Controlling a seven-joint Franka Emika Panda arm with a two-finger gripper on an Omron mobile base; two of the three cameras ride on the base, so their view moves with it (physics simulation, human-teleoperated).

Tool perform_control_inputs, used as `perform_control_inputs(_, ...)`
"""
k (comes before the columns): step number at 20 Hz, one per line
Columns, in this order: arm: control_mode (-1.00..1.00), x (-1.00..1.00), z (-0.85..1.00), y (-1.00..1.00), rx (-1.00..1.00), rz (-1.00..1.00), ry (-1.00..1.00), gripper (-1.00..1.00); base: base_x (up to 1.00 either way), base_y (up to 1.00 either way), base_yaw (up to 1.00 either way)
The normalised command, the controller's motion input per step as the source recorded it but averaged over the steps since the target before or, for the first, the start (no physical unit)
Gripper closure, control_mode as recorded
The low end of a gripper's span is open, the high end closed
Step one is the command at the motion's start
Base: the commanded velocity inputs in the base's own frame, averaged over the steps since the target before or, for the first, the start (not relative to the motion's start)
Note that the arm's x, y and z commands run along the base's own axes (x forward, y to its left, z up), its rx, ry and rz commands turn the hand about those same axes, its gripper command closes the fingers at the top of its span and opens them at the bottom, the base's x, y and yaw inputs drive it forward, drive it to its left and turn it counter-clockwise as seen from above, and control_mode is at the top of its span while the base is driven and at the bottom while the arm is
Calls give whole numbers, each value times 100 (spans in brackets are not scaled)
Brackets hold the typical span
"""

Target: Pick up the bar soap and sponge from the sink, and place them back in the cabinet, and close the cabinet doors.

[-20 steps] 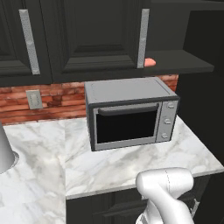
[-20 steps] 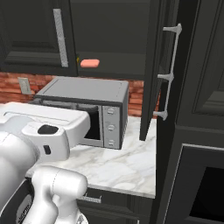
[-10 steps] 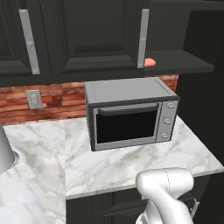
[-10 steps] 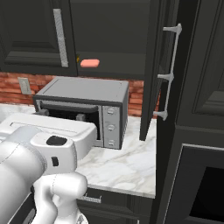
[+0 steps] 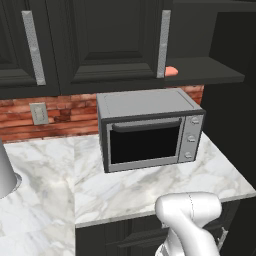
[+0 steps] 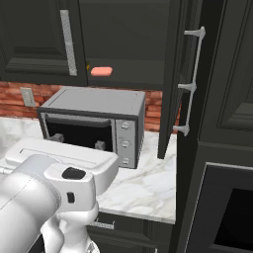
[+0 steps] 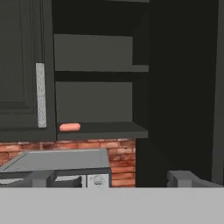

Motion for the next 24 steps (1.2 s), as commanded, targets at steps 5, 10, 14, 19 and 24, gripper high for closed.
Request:
perform_control_inputs(5, -100, 0, -32, -1, 0, -11, -5, -100, 0, 0, 0)
perform_control_inputs(10, -100, 8, -29, -8, 0, -20, -3, -100, 0, 0, 0)
perform_control_inputs(14, -100, 10, -26, -18, 0, -16, -3, -100, 0, 0, 0)
perform_control_inputs(19, -100, 1, -29, -21, 0, -10, -6, -100, 0, 0, 0)
perform_control_inputs(24, -100, 0, -32, -13, 0, -8, -12, -100, 0, 0, 0)
